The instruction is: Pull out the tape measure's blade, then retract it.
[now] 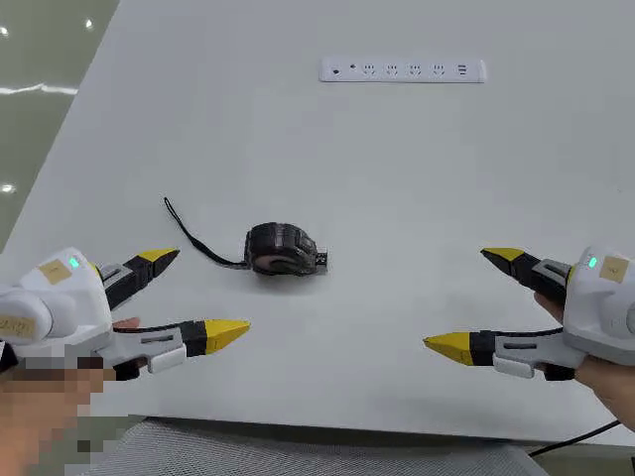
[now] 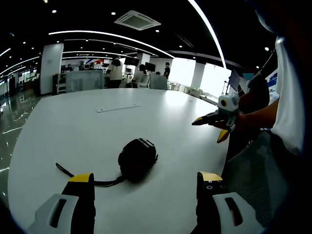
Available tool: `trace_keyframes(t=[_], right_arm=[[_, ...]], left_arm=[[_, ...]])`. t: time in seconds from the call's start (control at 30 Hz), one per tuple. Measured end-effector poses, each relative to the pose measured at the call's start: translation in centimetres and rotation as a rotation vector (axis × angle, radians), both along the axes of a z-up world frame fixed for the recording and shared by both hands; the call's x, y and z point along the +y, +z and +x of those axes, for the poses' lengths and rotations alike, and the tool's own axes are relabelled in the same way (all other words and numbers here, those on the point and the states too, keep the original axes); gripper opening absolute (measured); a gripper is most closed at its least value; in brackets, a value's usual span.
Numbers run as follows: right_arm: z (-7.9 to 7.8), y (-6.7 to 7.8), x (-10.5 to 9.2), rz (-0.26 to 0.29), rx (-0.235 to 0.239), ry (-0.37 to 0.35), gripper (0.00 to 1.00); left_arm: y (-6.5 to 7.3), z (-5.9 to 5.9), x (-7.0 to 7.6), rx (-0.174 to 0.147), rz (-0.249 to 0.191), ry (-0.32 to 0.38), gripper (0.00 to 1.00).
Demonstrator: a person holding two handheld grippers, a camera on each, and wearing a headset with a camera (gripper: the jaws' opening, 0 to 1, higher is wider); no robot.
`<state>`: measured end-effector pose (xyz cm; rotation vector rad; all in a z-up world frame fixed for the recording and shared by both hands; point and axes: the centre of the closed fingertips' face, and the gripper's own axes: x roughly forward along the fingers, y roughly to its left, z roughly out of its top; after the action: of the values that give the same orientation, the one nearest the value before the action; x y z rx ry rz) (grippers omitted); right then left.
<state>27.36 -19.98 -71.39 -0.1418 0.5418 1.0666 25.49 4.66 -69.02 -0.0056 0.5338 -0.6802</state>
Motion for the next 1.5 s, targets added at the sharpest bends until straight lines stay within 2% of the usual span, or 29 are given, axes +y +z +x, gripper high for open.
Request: trace_keyframes(t=[0.43,0.77,1.0,1.5], right_arm=[[1.0,-0.5,1.8,-0.012,0.007,0.053,0.84],[2.0,-1.7,2.8,-0.033,0.02,0.106,0.83],[2.8,-2.0,3.6,-0.038,0.022,0.134,0.82],[4.3,-2.8,5.0,-0.068,0.027,0.214,0.8]], left_arm=[[-0.7,1.7,-0.5,0.004,0.03,-0.055,0.83],[-2.0,2.7,-1.1,0.031,0.054,-0.124,0.82],[-2.9,3.2,-1.0,0.047,0.094,-0.169,0.81],[-3.7,5.2,-1.4,0.054,0.145,-0.252,0.77]])
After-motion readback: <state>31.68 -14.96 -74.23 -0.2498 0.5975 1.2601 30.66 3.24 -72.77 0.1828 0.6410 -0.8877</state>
